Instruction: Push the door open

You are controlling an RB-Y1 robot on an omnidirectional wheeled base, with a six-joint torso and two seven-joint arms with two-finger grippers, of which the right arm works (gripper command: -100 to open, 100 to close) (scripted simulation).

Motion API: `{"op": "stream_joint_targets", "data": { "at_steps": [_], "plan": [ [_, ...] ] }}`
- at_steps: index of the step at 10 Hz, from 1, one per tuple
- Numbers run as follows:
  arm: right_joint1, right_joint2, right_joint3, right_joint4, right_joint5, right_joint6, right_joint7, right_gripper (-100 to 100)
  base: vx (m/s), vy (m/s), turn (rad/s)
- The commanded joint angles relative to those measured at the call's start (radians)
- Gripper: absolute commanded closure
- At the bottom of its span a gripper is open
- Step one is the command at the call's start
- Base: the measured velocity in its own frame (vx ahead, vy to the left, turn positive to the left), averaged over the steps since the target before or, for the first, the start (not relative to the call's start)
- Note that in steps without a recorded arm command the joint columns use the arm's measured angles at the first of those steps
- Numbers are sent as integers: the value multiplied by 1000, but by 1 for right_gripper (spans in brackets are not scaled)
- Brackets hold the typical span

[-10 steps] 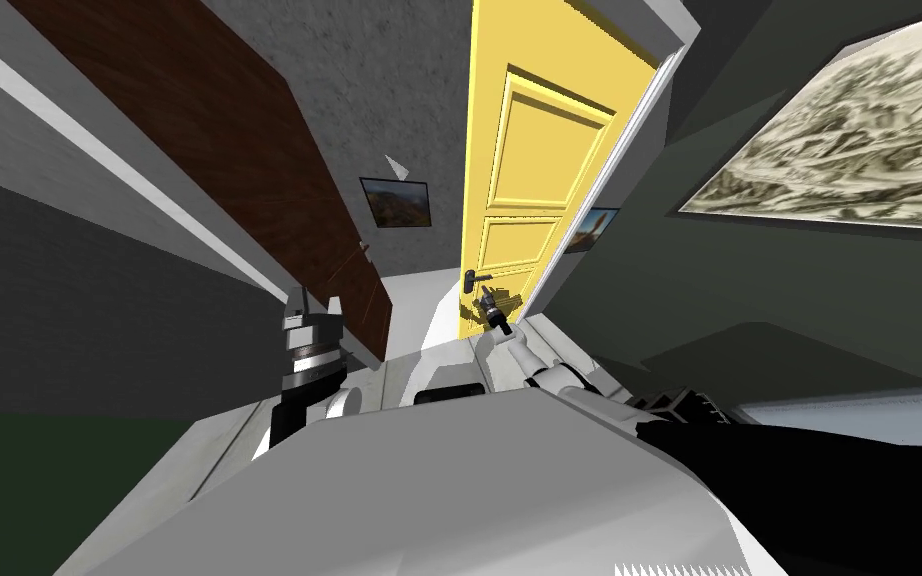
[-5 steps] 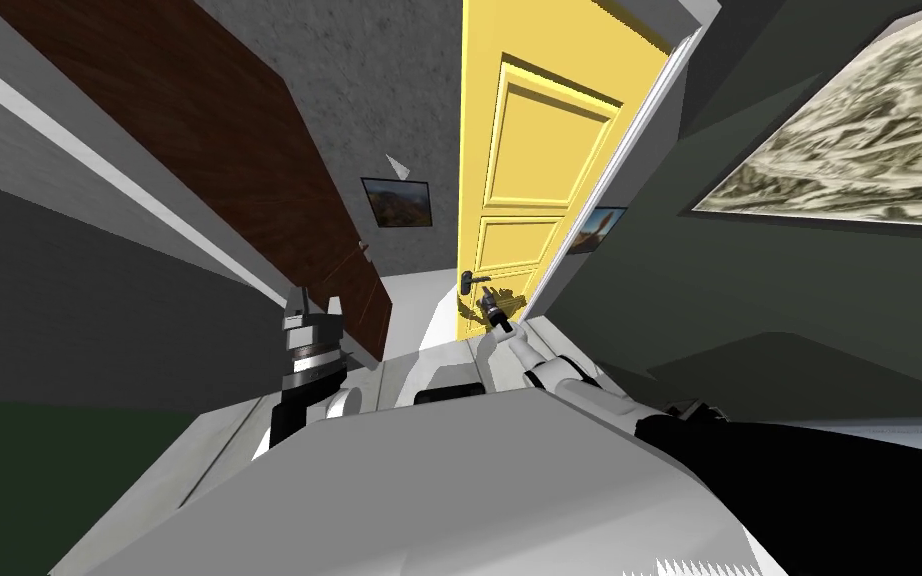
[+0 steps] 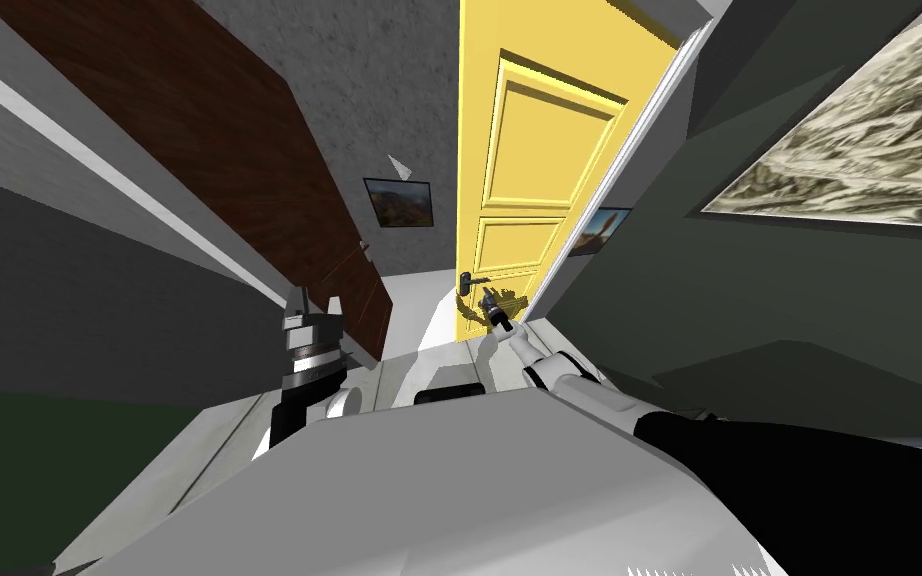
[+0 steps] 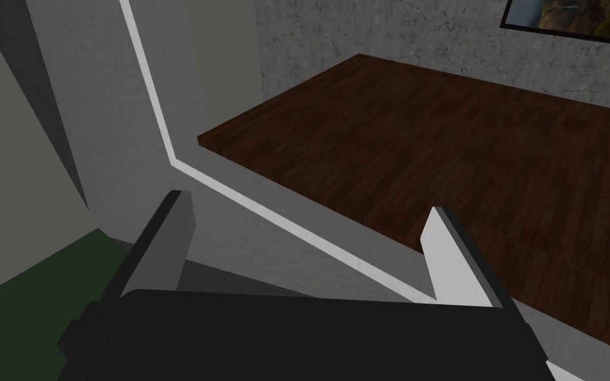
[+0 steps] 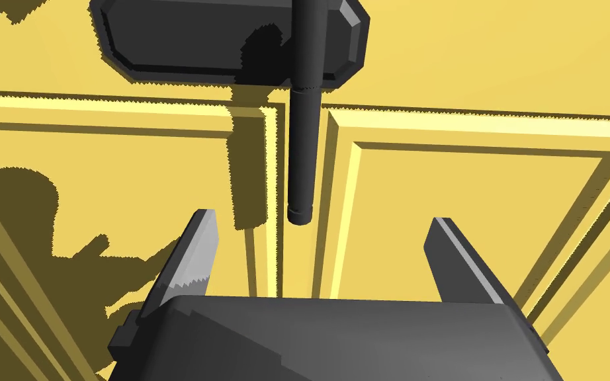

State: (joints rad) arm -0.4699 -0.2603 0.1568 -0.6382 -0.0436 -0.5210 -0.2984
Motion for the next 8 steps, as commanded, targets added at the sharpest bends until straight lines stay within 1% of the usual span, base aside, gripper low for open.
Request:
{"op": "stream_joint_targets", "data": {
  "at_steps": [1, 8],
  "plan": [
    [0, 1, -4, 2, -1, -1, 3, -100, 119, 16, 24],
    [0, 6, -22, 13, -5, -5, 18, -100, 200, 17, 28]
  ]
}}
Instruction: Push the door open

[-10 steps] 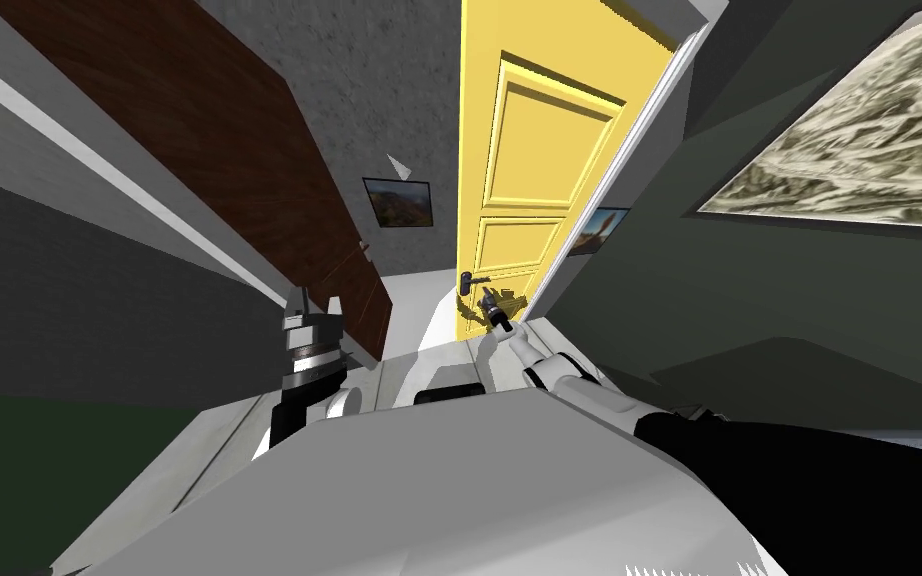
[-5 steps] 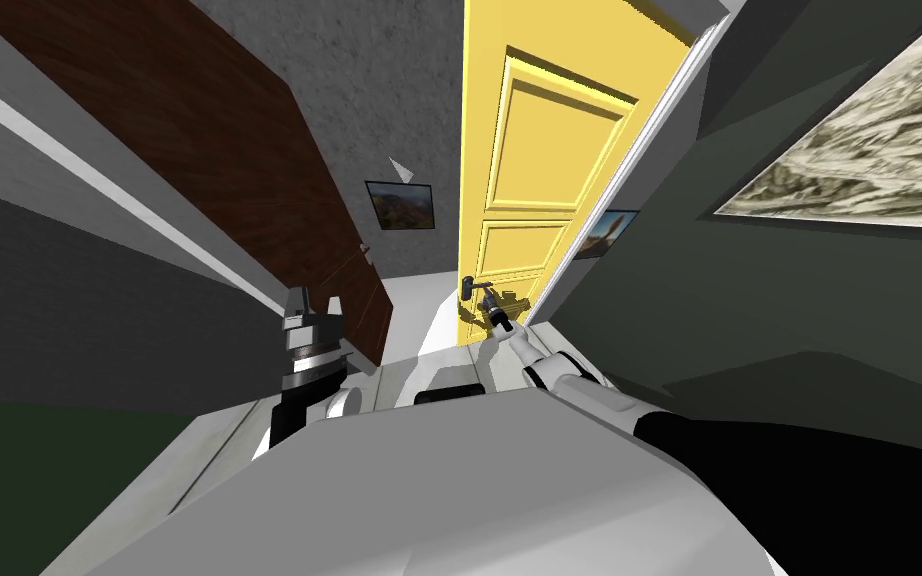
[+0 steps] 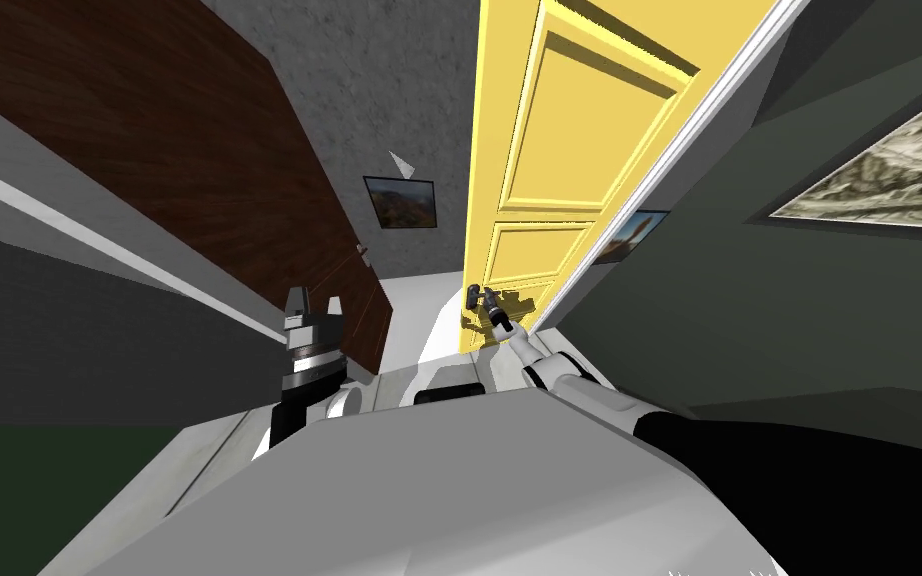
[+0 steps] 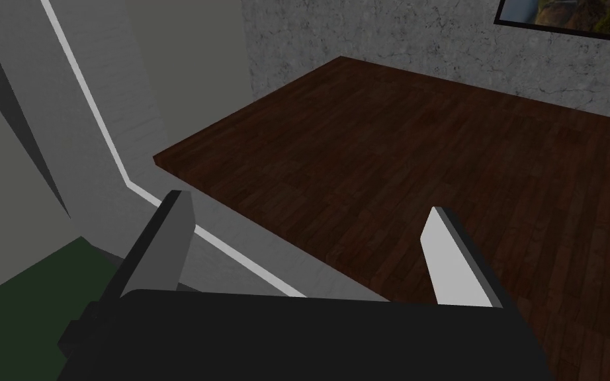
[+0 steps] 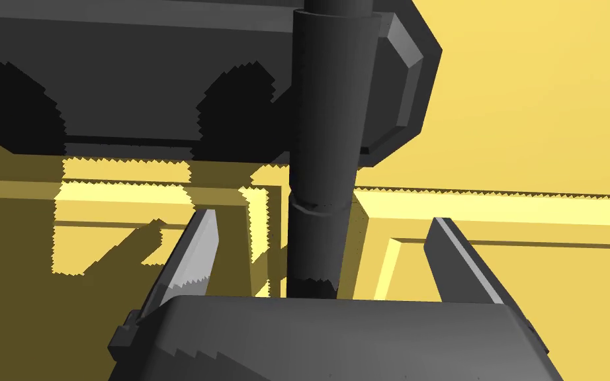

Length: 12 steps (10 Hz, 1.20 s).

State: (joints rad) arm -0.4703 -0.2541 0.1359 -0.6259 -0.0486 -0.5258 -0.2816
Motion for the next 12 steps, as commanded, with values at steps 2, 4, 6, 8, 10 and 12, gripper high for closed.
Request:
{"op": "stream_joint_targets", "data": {
  "at_steps": [2, 4, 6, 8, 10, 12],
  "plan": [
    [0, 0, 0, 0, 0, 0, 0, 100, 37, 3, 1],
    [0, 0, 0, 0, 0, 0, 0, 100, -18, -5, 11],
    [0, 0, 0, 0, 0, 0, 0, 100, 0, 0, 0],
    [-4, -5, -14, 1, -4, 1, 7, 100, 40, 18, -13],
    [-3, -8, -28, 4, -8, 1, 13, 100, 155, 69, -38],
    [-1, -13, -45, 8, -14, 2, 22, 100, 180, 93, -40]
  ]
}}
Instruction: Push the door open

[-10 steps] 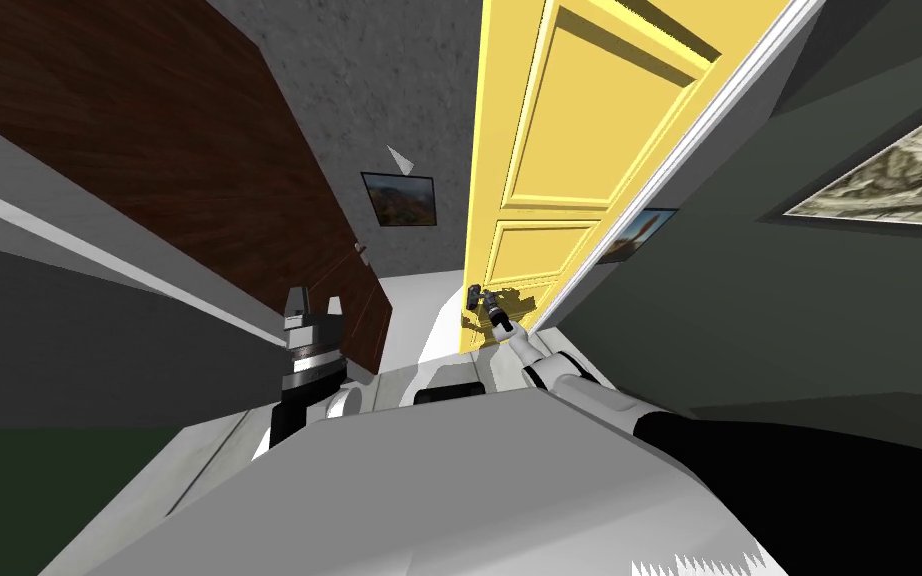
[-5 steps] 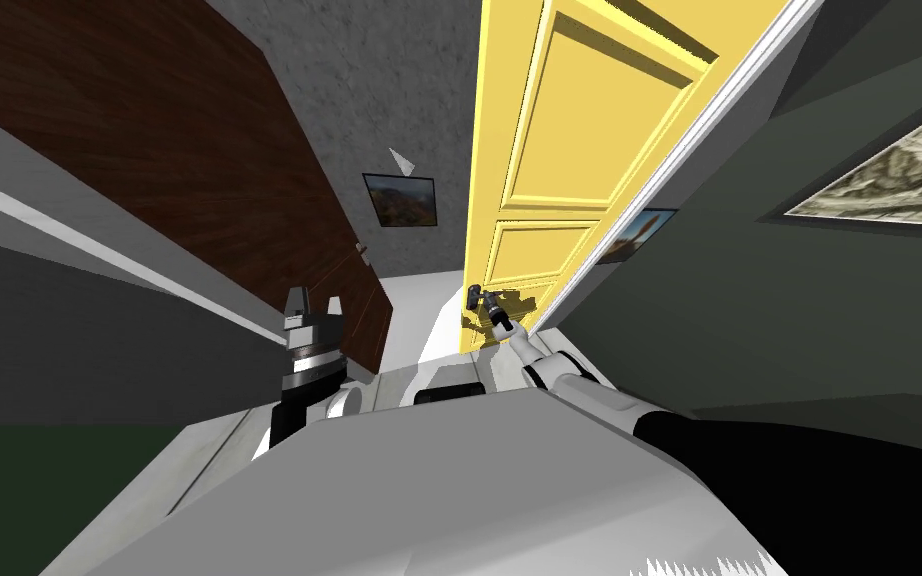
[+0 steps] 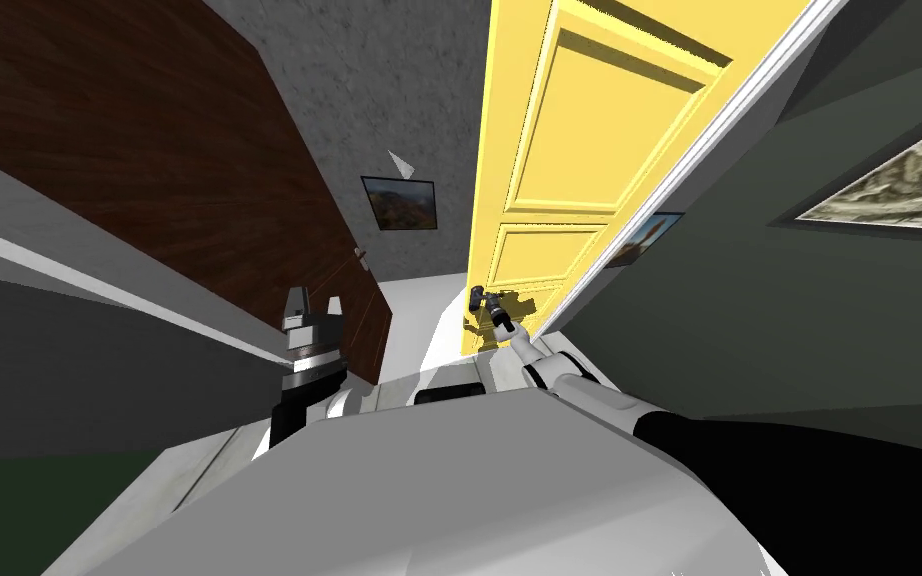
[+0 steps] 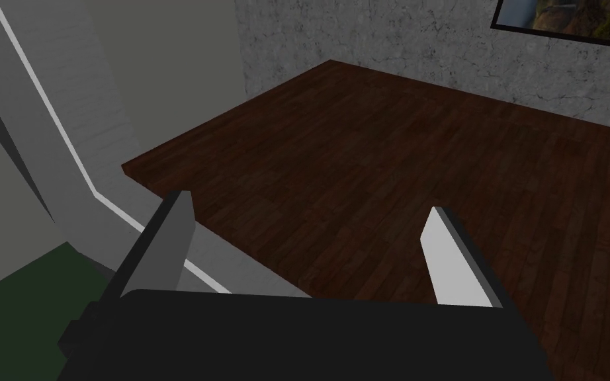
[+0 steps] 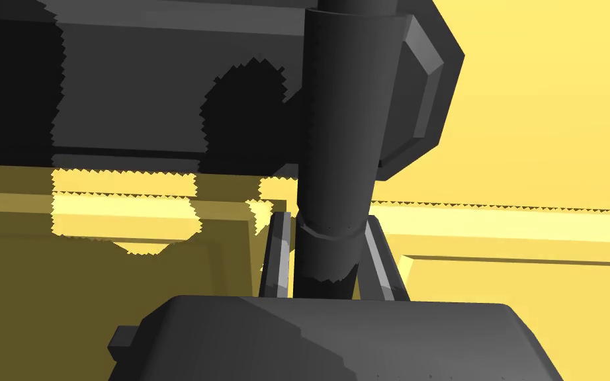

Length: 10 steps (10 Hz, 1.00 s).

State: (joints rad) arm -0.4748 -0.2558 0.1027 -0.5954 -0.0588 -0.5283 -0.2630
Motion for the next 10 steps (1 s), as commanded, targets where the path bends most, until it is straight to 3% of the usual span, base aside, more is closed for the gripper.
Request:
{"op": "stream_joint_targets", "data": {
  "at_steps": [1, 9, 10],
  "plan": [
    [4, -13, -22, -20, -7, 5, 8, 100, 199, 86, -44],
    [15, -37, -121, 3, -38, 9, 57, 100, 189, 108, -56],
    [15, -37, -121, 3, -38, 9, 57, 100, 133, 91, -51]
  ]
}}
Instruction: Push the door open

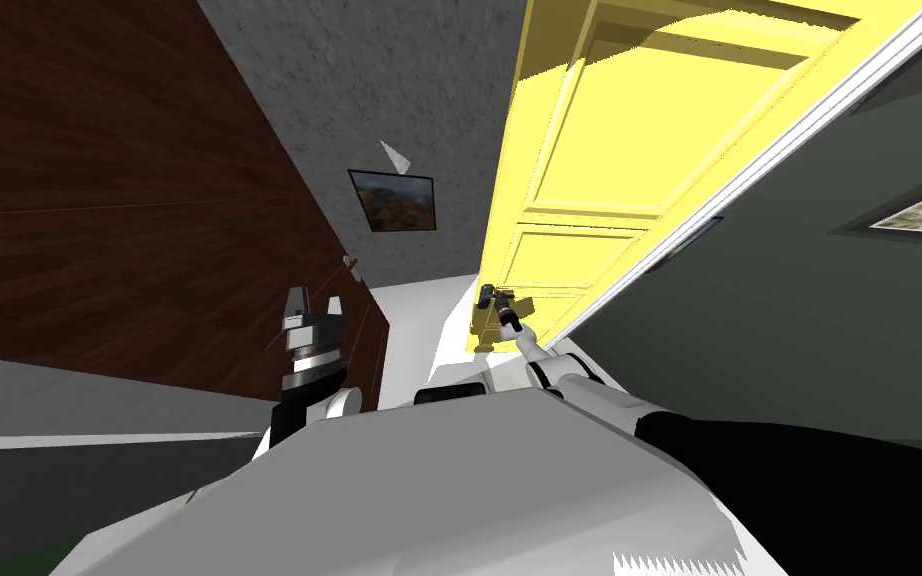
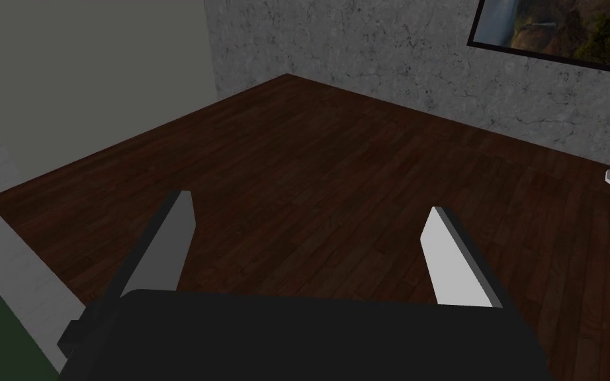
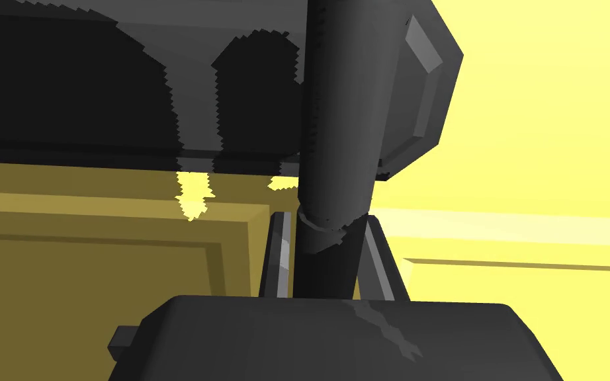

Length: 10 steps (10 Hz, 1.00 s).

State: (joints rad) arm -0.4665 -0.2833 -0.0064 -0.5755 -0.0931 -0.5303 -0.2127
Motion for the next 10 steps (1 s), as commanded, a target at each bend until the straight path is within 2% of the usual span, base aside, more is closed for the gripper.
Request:
{"op": "stream_joint_targets", "data": {
  "at_steps": [1, 5, 8, 9, 10],
  "plan": [
    [8, -14, -32, -12, -9, 11, 17, 100, 161, 94, -60],
    [13, -25, -76, -1, -23, 13, 39, 100, 175, 122, -68],
    [13, -25, -76, -1, -23, 13, 39, 100, 49, 19, -2],
    [16, -30, -100, 4, -30, 14, 51, 100, 103, 63, -44],
    [16, -32, -105, 6, -32, 14, 53, 100, 163, 111, -86]
  ]
}}
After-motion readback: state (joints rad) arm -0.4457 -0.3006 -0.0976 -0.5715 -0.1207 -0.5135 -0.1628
